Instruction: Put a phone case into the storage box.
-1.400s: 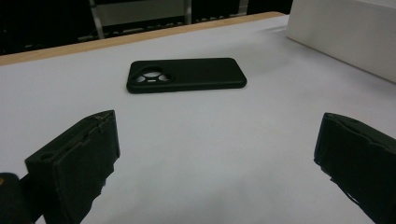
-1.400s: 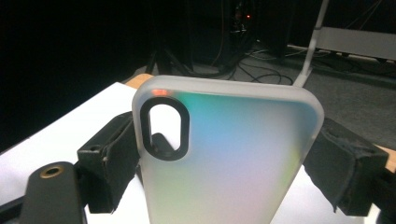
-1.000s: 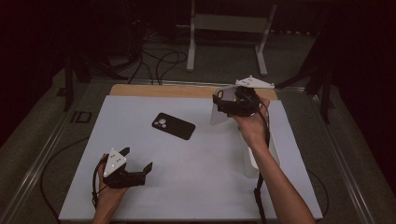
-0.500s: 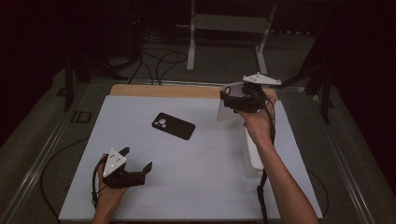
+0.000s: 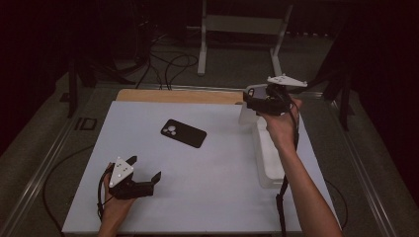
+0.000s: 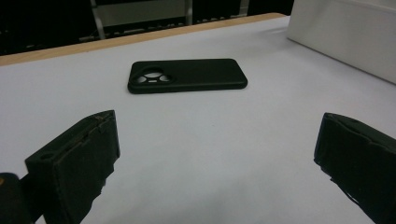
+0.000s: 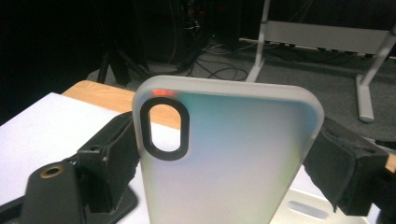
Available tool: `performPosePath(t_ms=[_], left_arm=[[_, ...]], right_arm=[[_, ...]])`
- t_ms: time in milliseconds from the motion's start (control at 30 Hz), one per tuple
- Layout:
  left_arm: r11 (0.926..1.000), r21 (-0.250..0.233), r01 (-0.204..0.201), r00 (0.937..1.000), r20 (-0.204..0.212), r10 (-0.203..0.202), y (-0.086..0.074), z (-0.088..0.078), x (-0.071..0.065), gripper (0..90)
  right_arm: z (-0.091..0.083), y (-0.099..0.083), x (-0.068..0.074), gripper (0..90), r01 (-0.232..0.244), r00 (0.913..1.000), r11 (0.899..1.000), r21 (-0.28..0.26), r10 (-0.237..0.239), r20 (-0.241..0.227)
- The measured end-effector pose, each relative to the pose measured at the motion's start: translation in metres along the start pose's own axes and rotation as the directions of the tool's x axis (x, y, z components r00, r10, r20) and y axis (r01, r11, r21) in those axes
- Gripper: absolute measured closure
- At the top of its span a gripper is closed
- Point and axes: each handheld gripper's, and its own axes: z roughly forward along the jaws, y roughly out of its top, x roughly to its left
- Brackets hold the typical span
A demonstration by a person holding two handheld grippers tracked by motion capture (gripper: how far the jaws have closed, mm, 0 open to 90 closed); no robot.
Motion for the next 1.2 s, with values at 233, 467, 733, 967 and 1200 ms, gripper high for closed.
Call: performPosePath(t_ms=[233,467,733,967,1200], left_arm=[[1.0,0.0,0.001,1.0,-0.001,-0.001,0.0,0.0,0.0,0.4],[1.0,0.003,0.0,1.0,-0.006,0.0,0.0,0.001,0.0,0.9],[1.0,0.002,0.002,1.0,-0.005,-0.002,0.0,0.0,0.0,0.9],[1.0,0.001,0.002,1.0,-0.005,-0.002,0.0,0.0,0.0,0.9],[1.0,0.002,0.0,1.0,-0.004,0.0,0.0,0.001,0.0,0.9]], right_arm=[[0.001,0.0,-0.011,16.5,-0.005,0.9997,1.0,0.007,0.005,0.023],[0.001,0.0,-0.02,16.5,-0.012,0.999,1.0,0.01,0.012,0.043],[0.003,-0.001,-0.028,16.5,-0.021,0.9974,1.0,0.016,0.02,0.07],[0.003,-0.002,-0.038,16.5,-0.039,0.994,0.999,0.018,0.037,0.103],[0.004,-0.003,-0.048,16.4,-0.047,0.9892,0.999,0.024,0.043,0.14]])
